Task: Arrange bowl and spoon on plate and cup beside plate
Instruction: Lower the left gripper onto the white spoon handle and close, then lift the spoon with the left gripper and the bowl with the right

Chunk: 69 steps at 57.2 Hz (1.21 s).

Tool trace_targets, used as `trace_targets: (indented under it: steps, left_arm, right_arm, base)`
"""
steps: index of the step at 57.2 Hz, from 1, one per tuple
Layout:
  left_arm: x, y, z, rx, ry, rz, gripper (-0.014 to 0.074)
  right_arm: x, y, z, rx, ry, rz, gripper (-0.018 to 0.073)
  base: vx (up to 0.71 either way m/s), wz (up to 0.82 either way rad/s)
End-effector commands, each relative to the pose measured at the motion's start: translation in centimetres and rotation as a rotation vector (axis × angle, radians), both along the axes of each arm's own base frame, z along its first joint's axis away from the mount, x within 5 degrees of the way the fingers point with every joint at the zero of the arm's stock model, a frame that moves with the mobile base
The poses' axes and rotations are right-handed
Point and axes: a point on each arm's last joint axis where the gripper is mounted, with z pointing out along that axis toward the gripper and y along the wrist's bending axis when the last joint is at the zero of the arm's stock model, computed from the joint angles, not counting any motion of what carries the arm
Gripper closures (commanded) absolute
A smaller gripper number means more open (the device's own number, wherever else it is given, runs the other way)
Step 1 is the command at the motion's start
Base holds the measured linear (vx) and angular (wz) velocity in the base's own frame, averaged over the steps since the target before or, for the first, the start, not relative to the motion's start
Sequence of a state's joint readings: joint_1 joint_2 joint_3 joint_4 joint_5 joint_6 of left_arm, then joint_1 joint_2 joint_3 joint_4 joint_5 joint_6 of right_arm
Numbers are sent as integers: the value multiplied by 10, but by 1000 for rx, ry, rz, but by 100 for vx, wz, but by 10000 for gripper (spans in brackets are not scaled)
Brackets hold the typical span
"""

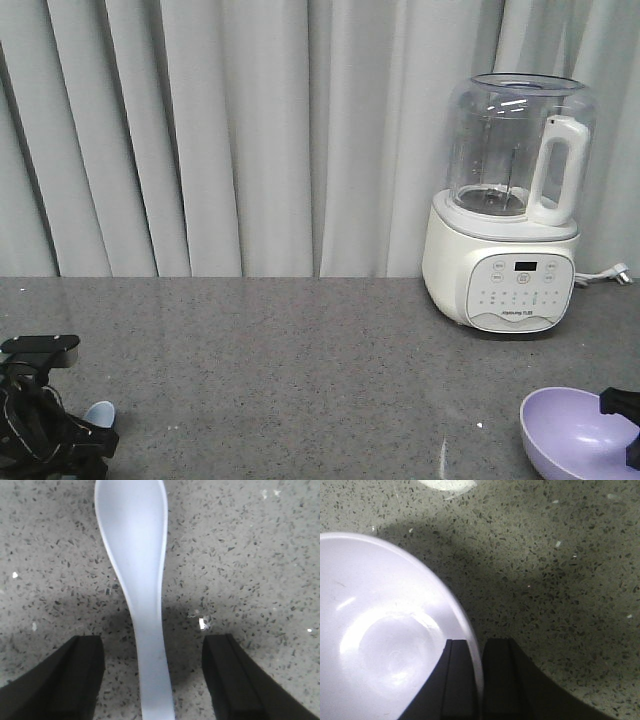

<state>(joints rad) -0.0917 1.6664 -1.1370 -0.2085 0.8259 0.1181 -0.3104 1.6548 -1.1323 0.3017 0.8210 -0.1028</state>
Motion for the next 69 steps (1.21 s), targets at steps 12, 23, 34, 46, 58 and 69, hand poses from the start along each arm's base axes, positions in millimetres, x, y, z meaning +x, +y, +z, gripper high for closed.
trace_targets:
  steps: [12,23,34,46,58,69]
  left_arm:
    - [10,0,10,32,-79,-15,72]
    - [10,0,3,30,-36,-3,118]
    - [8,-7,0,33,-7,-29,293]
    - [6,-10,-1,47,6,-93,606]
    - [5,-10,1,46,0,-92,602]
    - [0,-9,26,39,-108,-83,601]
  right_arm:
    - [2,-1,21,-19,-86,0,571]
    - [2,-1,21,-14,-86,-1,571]
    - [2,-1,22,-14,-87,-1,571]
    - [2,-1,22,-10,-87,-1,571]
    - [2,0,22,-6,-89,0,571]
    - [1,3,30,-1,-132,26,569]
  base:
    - [0,0]
    - [0,0]
    - [0,0]
    - [0,0]
    - [0,0]
    - [0,0]
